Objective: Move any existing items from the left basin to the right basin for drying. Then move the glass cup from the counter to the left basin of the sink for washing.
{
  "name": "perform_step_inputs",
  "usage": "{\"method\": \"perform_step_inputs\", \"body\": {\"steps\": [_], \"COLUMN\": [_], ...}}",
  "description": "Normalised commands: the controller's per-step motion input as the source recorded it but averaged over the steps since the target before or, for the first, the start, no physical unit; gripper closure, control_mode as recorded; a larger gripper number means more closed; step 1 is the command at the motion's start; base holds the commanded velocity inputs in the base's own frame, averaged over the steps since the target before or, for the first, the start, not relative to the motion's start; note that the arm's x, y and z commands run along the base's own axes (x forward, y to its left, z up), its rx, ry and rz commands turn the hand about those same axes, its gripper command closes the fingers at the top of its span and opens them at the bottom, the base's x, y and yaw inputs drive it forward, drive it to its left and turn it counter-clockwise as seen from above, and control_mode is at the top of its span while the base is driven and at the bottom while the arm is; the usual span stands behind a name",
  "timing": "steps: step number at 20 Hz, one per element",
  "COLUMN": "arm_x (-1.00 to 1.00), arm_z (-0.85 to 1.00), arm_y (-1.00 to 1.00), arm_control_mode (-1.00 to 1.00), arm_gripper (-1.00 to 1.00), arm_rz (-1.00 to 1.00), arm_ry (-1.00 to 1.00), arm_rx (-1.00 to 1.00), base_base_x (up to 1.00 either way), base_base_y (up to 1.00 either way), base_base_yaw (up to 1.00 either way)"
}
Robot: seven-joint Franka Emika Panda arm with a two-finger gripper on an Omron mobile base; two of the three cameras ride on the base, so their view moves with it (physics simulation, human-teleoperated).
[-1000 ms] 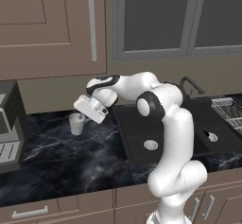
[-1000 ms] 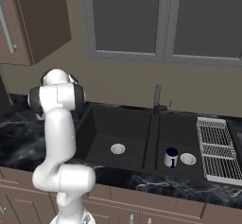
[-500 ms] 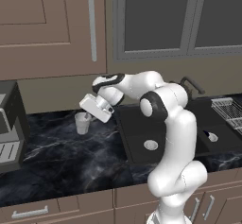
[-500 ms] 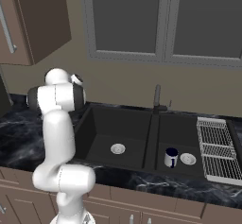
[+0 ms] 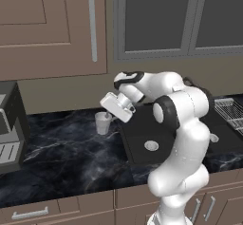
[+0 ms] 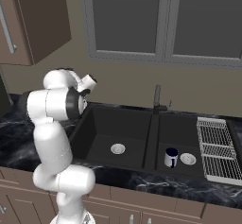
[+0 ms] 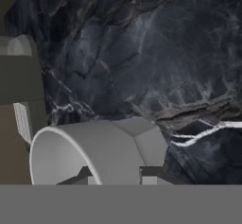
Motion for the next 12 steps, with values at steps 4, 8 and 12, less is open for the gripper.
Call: {"method": "perform_step_inputs", "body": {"steps": [4, 8, 12], "arm_x": [-0.48, -0.54, -0.47], "arm_z": [0.22, 0.25, 0.15], "arm_y": [-0.91, -1.0, -0.97], "arm_control_mode": [-1.0, -1.0, -1.0], "arm_gripper": [1.0, 1.0, 1.0], "arm_rz": [-0.08, -0.07, -0.09], "arm_ry": [0.02, 0.03, 0.04], "arm_rx": [-0.01, 0.0, -0.02], "base_base_x": [0.0, 0.0, 0.0], "base_base_y": [0.0, 0.0, 0.0], "base_base_yaw": [0.0, 0.0, 0.0]}}
